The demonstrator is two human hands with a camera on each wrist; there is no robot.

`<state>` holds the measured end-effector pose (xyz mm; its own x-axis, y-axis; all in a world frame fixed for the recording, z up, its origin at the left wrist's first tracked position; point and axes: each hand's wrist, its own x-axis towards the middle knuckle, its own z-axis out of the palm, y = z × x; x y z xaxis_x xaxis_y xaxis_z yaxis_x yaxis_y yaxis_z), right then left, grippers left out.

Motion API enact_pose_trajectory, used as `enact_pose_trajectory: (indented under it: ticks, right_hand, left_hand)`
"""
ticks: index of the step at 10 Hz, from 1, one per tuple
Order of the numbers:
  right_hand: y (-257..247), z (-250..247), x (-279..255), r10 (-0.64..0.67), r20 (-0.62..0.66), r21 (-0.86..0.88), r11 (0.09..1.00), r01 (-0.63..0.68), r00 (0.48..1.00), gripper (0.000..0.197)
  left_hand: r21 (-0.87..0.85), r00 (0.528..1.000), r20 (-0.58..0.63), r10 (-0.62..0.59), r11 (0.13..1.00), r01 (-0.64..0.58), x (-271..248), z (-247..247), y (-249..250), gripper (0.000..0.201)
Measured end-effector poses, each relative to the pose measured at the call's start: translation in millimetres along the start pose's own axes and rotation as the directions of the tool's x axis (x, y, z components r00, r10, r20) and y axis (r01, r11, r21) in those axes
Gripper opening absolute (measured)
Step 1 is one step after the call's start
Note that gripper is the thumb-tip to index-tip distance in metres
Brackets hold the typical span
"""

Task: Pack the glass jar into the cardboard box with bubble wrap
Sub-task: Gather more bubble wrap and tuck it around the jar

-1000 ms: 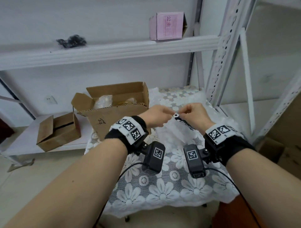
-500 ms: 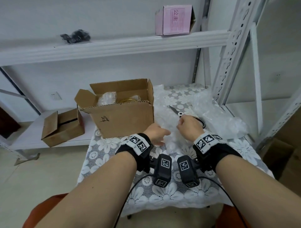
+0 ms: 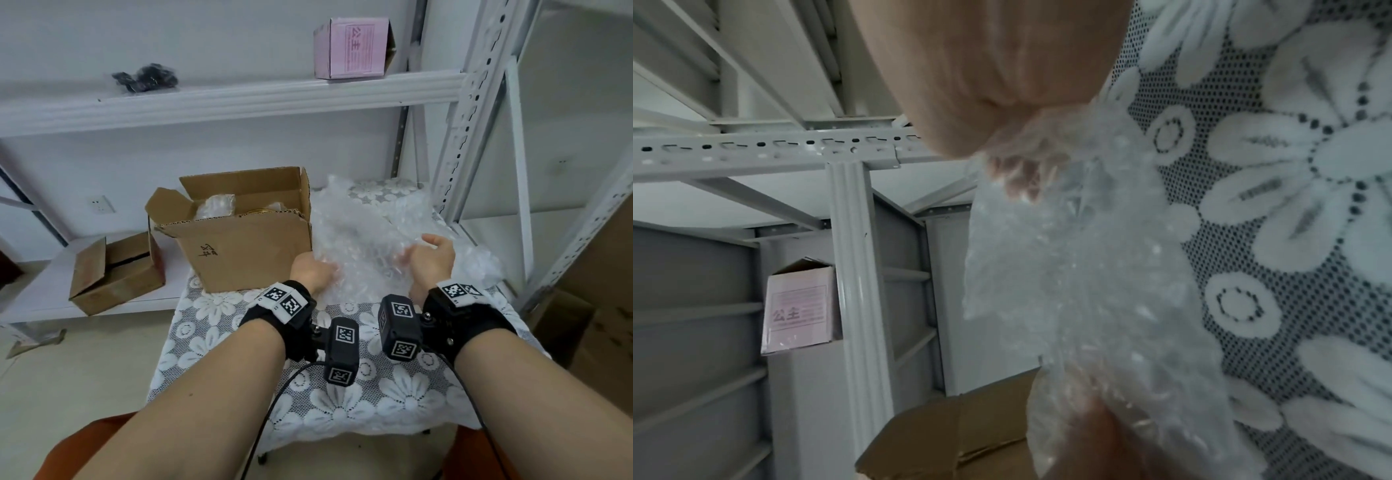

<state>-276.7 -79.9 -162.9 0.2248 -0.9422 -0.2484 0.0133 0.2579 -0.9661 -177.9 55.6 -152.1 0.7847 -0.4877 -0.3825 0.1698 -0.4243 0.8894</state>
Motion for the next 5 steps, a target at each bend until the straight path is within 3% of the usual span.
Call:
enact_pose_trajectory:
  ticks: [1, 2, 3, 4, 5]
  right_hand:
    - [-3, -1, -3, 0.015, -0.099, 0.034, 0.999, -0.012, 0.995, 0.043]
    - [-6, -3, -5, 0.041, -0.123, 0.086, 0.996, -0.031, 0.992, 0.041]
    - [-11, -8, -2, 0.019, -0.139, 0.059, 0.998, -0.011, 0.99, 0.038]
    - [-15, -16, 4, 0.017, -0.071, 0.056, 0.998, -0.013, 0.997, 0.023]
    - [-16, -13, 5, 0.125, -0.058, 0.203, 0.973, -0.111, 0.99, 0.038]
  left_hand:
    - [-0.051, 0.995, 0.084, 0.056, 0.997, -0.052, -5, -1, 2, 0.031]
    - [-0.074, 0.984, 0.149, 0.095, 0.994, -0.085, -11, 2, 9, 0.043]
    - [-0.127, 0.984, 0.13, 0.118, 0.987, -0.102, -13, -1, 19, 0.035]
    - [-0.158, 0.986, 0.091, 0.141, 0.979, -0.126, -16, -10, 24, 0.036]
    - [-0.22, 0.99, 0.064, 0.126, 0.969, -0.109, -15, -22, 21, 0.035]
